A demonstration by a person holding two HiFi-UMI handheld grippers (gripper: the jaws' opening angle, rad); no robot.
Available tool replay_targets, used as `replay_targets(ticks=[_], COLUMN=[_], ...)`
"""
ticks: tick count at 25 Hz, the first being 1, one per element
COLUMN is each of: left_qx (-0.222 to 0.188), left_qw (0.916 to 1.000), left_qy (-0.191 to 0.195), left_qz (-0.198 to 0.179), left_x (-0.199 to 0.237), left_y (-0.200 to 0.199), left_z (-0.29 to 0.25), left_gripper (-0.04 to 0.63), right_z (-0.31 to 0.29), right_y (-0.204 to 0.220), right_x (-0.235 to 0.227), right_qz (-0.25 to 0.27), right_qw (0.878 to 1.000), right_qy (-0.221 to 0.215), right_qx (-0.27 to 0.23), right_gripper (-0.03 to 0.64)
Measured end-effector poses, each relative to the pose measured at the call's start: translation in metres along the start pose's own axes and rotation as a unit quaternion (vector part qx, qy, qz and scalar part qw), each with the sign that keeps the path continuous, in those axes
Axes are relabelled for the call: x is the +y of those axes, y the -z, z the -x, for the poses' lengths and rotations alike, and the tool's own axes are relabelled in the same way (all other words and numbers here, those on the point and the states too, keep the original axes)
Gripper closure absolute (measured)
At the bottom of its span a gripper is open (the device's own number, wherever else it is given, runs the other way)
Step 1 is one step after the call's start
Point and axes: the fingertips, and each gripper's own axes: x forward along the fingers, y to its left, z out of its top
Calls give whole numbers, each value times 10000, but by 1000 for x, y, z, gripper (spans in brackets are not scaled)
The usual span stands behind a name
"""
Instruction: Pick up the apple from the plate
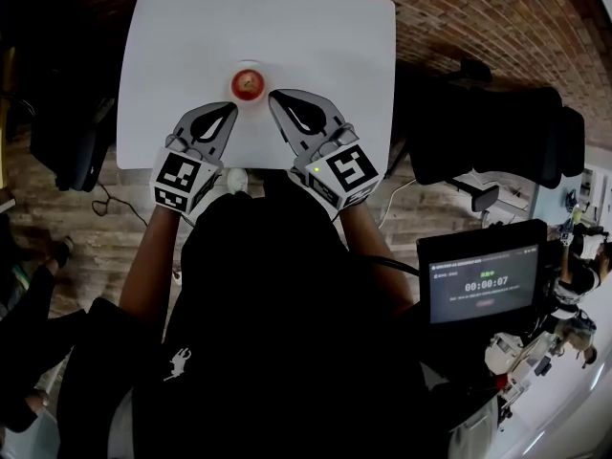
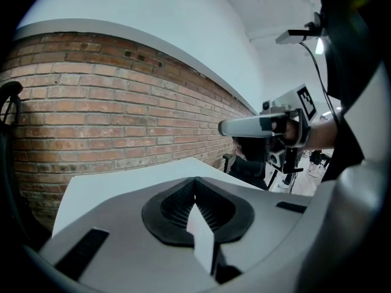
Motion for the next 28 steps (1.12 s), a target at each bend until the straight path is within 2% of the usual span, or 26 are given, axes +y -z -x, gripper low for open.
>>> replay_targets(ticks=[3, 9, 16, 22, 28], left_qx=[95, 355, 385, 603, 805], left_qw=[9999, 9983, 9965, 9957, 9935], left_qy=[-113, -422, -712, -572, -677], left_qz=[-11, 184, 216, 420, 434], left_x=[1, 16, 23, 27, 36], left_y=[3, 33, 46, 75, 94], left_z=[-14, -40, -37, -54, -65], left_gripper=[589, 589, 588, 588, 586], right_z=[-1, -16, -31, -43, -50], right_y=[9, 39, 58, 83, 102], right_x=[-11, -24, -19, -28, -35], right_qz=[4, 204, 317, 296, 168], right_qw=[9998, 9974, 9948, 9917, 9895], right_qy=[-156, -524, -752, -893, -960], right_qx=[108, 444, 608, 878, 1069], right_gripper=[612, 612, 612, 612, 612])
